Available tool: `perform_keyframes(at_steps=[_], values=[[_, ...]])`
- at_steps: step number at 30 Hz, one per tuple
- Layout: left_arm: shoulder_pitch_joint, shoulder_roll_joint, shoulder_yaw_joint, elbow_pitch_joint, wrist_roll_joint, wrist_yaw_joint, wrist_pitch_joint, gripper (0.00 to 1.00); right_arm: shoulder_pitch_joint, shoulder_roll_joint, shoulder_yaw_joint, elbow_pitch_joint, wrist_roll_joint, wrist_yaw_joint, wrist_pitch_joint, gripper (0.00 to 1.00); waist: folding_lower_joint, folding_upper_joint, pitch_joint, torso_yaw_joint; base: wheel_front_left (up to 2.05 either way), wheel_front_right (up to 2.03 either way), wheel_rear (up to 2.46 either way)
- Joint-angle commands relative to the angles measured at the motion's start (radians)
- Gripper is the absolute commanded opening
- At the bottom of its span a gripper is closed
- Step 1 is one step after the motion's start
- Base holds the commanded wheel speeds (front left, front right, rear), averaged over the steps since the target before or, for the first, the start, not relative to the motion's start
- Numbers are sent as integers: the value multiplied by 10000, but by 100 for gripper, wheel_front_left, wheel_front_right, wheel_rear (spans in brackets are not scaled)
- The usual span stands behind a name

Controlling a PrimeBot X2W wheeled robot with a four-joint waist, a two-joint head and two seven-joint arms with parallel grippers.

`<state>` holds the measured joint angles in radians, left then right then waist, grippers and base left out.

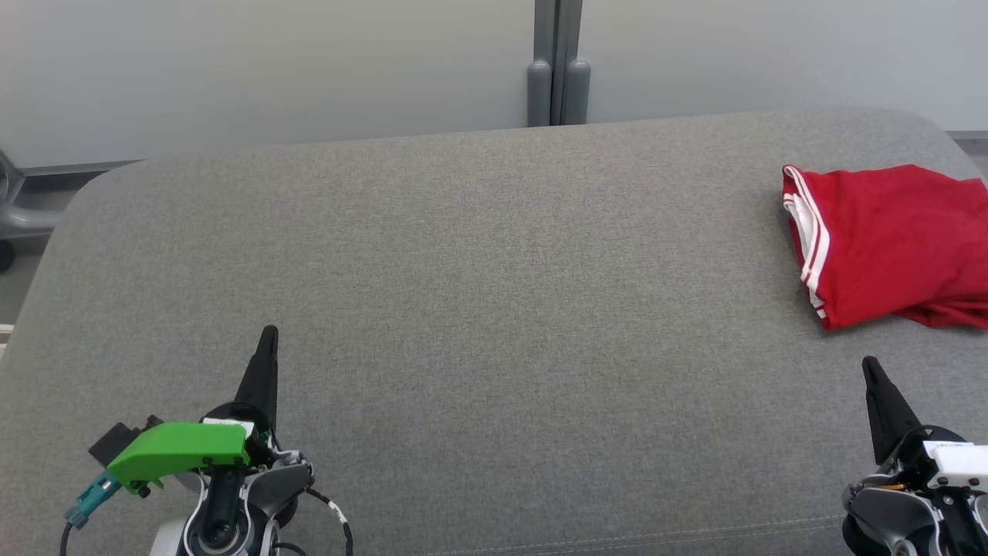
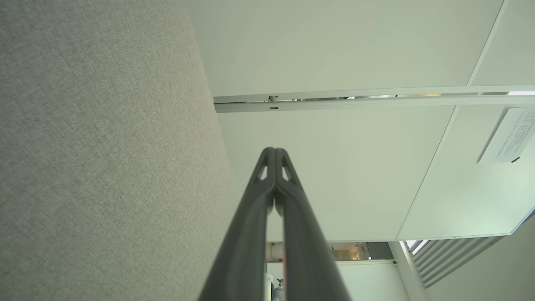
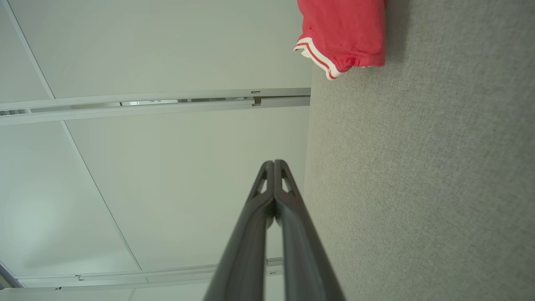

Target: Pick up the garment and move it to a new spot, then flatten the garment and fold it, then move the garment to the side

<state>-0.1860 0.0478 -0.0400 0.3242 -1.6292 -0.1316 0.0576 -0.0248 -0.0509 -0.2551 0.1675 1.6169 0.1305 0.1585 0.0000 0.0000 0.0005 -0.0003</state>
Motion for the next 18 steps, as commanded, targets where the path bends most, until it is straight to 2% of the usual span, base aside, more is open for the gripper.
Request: perform_keyframes(at_steps=[1, 18], values=[[-131, 8, 16, -16, -69, -32, 25, 0, -61, -45, -34, 26, 51, 4, 57, 0, 0, 0, 0, 0, 0, 0, 0], [-131, 8, 13, -19, -72, -32, 23, 0, -61, -43, -36, 26, 50, 4, 60, 0, 0, 0, 0, 0, 0, 0, 0]])
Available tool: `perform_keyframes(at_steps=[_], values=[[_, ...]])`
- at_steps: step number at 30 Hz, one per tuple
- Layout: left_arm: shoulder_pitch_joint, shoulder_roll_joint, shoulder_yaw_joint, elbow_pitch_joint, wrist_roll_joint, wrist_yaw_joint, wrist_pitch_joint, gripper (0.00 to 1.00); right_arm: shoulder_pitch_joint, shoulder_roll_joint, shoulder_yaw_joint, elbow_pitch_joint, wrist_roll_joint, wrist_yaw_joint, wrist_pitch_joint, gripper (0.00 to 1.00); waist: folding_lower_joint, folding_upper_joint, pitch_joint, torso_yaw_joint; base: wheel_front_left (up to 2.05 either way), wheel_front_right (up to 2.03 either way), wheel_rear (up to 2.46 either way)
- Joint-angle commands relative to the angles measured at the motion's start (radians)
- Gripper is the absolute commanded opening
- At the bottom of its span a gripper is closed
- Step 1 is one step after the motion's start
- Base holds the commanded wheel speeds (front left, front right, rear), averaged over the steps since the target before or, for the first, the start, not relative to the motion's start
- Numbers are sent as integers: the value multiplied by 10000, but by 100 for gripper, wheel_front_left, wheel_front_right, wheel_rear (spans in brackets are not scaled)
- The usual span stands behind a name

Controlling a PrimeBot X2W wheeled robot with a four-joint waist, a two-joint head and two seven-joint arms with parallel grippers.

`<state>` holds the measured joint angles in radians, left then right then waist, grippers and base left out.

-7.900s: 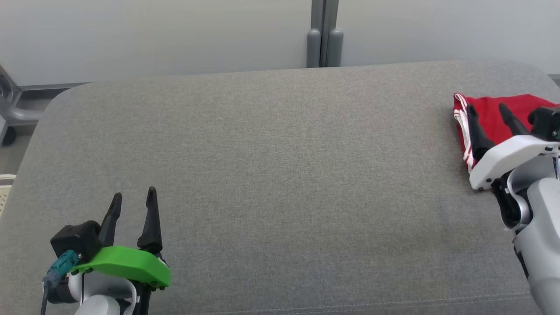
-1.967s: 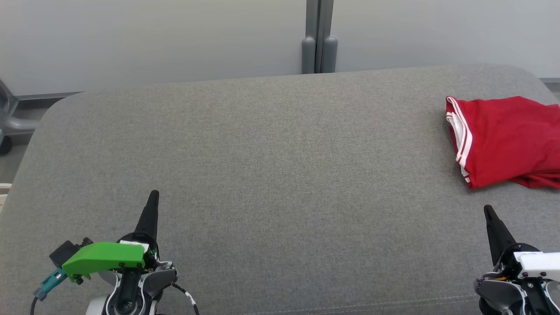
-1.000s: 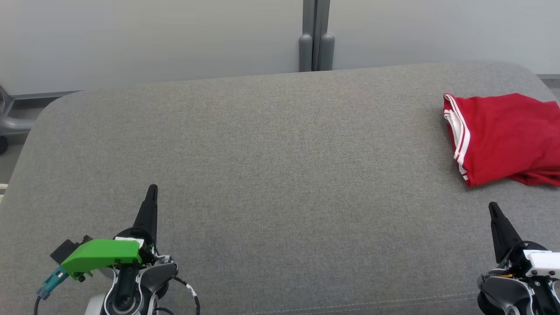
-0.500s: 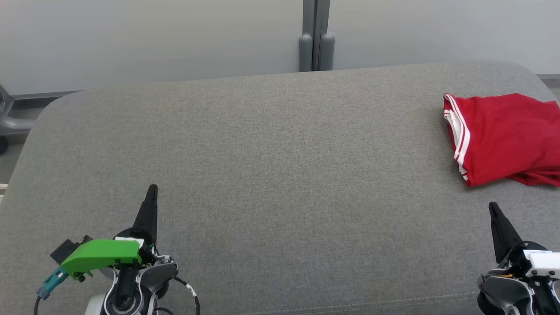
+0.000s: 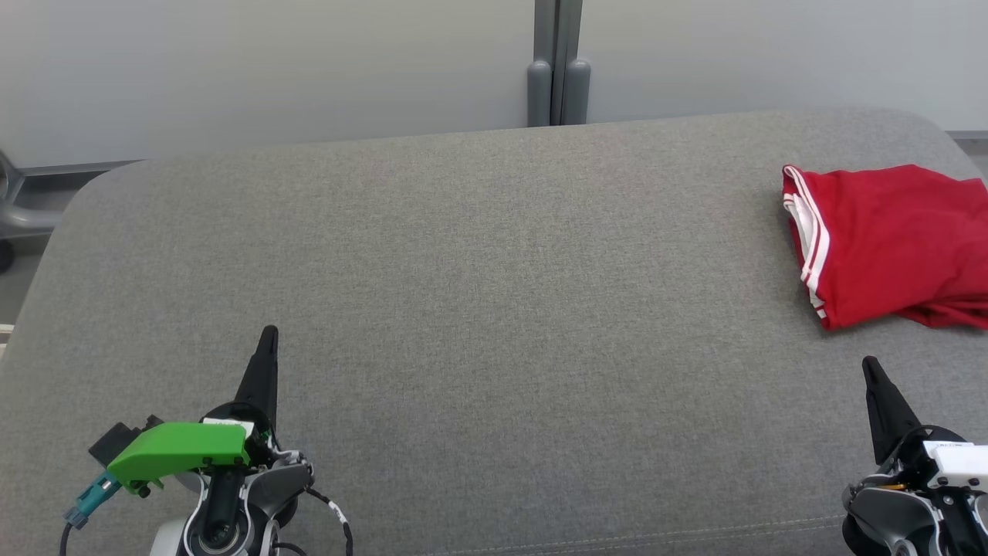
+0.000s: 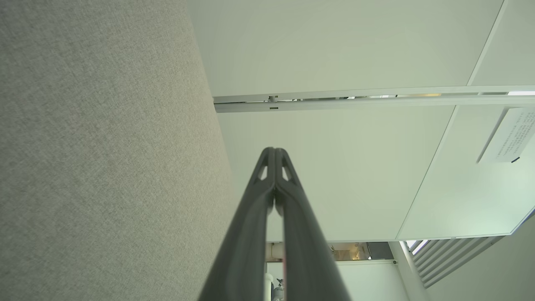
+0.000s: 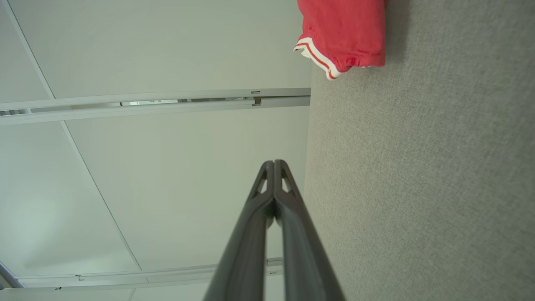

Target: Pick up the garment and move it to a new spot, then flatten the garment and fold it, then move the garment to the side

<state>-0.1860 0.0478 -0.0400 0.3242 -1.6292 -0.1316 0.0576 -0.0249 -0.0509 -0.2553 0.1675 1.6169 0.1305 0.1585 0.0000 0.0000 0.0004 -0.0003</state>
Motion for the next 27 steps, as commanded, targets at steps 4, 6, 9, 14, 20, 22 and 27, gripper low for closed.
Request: perform_keyframes(at_steps=[4, 6, 9, 14, 20, 22, 27], values=[[-130, 9, 12, -20, -73, -32, 22, 0, -60, -42, -34, 26, 48, 4, 60, 0, 0, 0, 0, 0, 0, 0, 0], [-130, 9, 11, -20, -74, -32, 22, 0, -60, -42, -35, 26, 48, 4, 61, 0, 0, 0, 0, 0, 0, 0, 0], [-130, 9, 10, -20, -75, -32, 21, 0, -60, -42, -35, 26, 47, 4, 60, 0, 0, 0, 0, 0, 0, 0, 0], [-130, 9, 9, -21, -76, -32, 20, 0, -61, -41, -36, 26, 46, 4, 60, 0, 0, 0, 0, 0, 0, 0, 0], [-130, 9, 7, -22, -77, -32, 19, 0, -61, -40, -36, 26, 45, 4, 62, 0, 0, 0, 0, 0, 0, 0, 0], [-130, 9, 6, -22, -78, -32, 18, 0, -61, -40, -36, 26, 45, 4, 62, 0, 0, 0, 0, 0, 0, 0, 0], [-130, 9, 5, -23, -79, -32, 18, 0, -61, -39, -37, 26, 44, 4, 63, 0, 0, 0, 0, 0, 0, 0, 0]])
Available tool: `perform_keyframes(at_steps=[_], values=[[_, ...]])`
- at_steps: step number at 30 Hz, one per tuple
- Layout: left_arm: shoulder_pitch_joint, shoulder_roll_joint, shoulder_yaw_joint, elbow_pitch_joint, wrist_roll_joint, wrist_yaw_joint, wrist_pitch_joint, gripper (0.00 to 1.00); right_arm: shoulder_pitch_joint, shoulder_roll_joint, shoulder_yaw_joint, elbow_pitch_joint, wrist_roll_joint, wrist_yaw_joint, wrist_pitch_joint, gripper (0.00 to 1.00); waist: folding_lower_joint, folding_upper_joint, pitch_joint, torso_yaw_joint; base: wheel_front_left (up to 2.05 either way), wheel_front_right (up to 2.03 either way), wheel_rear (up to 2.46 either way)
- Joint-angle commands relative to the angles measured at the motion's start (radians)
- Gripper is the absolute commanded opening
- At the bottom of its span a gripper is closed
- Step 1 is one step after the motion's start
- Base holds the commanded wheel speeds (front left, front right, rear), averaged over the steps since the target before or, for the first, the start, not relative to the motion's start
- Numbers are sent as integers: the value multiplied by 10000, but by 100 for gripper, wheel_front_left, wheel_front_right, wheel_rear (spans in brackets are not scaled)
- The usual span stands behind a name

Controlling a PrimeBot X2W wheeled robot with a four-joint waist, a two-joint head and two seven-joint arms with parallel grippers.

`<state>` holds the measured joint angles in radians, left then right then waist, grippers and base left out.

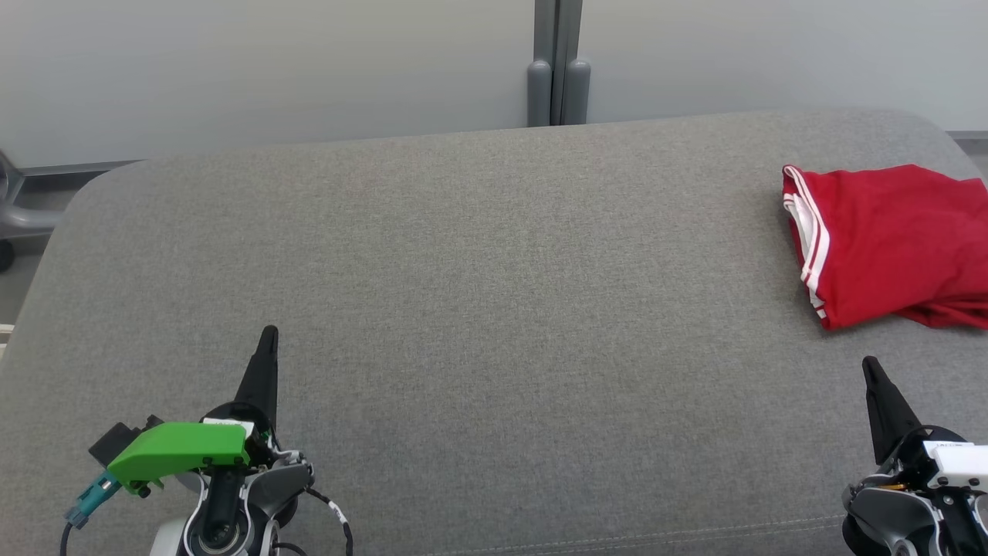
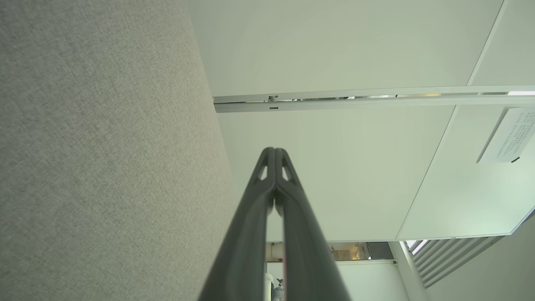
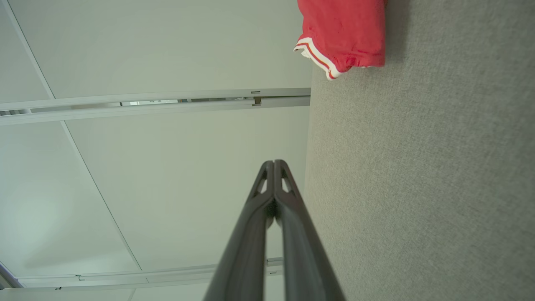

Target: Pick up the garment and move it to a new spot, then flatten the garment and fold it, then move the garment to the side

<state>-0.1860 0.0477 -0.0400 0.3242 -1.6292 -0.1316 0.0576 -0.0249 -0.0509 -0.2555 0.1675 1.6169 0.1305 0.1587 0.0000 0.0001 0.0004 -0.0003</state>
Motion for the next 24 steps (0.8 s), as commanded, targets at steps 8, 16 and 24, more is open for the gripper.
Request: perform_keyframes(at_steps=[8, 16, 24], values=[[-130, 11, 4, -22, -80, -32, 16, 0, -62, -38, -37, 26, 43, 4, 50, 0, 0, -1, 0, 0, 0, 0, 0], [-130, 11, 2, -23, -81, -32, 15, 0, -62, -37, -36, 26, 42, 4, 43, 0, 0, -1, 0, 0, 0, 0, 0], [-130, 11, 3, -23, -82, -32, 15, 0, -62, -36, -38, 26, 41, 4, 44, 0, 0, -1, 0, 0, 0, 0, 0]])
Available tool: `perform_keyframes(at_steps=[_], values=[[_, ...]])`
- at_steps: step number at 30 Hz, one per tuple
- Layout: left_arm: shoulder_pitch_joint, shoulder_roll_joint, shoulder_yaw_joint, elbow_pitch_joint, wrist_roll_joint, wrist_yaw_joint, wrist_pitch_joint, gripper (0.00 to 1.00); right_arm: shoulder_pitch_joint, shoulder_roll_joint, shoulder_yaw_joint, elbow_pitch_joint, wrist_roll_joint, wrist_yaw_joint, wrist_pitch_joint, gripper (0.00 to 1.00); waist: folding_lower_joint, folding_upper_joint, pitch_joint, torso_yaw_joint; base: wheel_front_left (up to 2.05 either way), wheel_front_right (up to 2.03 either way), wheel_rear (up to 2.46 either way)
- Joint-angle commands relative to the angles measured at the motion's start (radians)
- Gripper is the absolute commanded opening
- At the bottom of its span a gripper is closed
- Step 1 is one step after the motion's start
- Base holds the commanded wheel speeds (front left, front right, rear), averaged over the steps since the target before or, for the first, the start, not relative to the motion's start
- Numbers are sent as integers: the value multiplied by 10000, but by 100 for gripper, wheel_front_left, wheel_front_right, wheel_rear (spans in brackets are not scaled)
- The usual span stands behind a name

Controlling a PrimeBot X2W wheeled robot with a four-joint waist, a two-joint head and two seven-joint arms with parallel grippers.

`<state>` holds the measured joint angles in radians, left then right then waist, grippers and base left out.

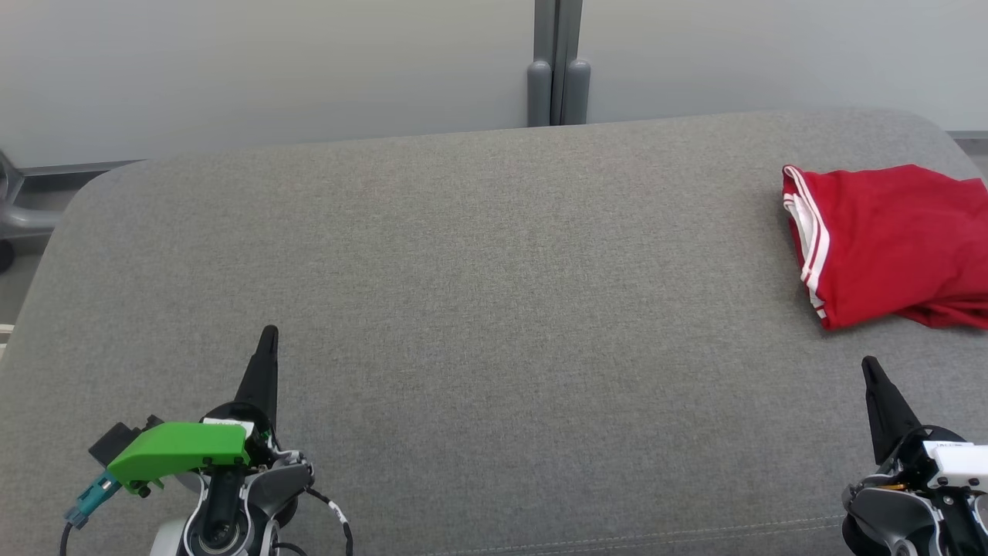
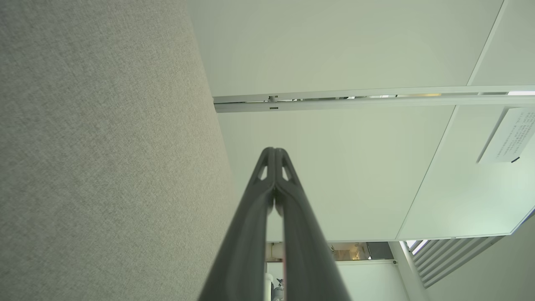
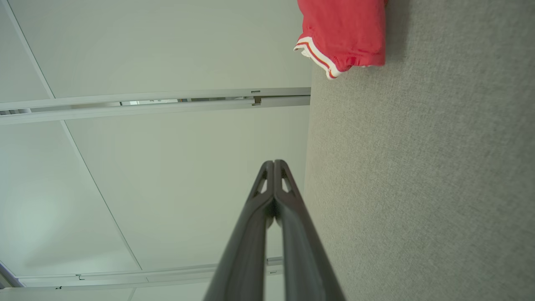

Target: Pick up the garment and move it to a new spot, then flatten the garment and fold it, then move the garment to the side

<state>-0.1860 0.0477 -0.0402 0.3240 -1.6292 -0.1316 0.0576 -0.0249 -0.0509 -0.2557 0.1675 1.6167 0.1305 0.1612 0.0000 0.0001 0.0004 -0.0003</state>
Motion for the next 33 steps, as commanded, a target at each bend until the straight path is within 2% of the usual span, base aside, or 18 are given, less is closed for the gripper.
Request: perform_keyframes(at_steps=[1, 33], values=[[-130, 11, 5, -22, -82, -32, 15, 0, -62, -36, -36, 26, 43, 4, 19, 0, 0, -1, 0, 0, 0, 0, 0], [-130, 12, 1, -24, -85, -32, 12, 0, -63, -34, -38, 26, 40, 4, 22, 0, 0, -1, 0, 0, 0, 0, 0]])
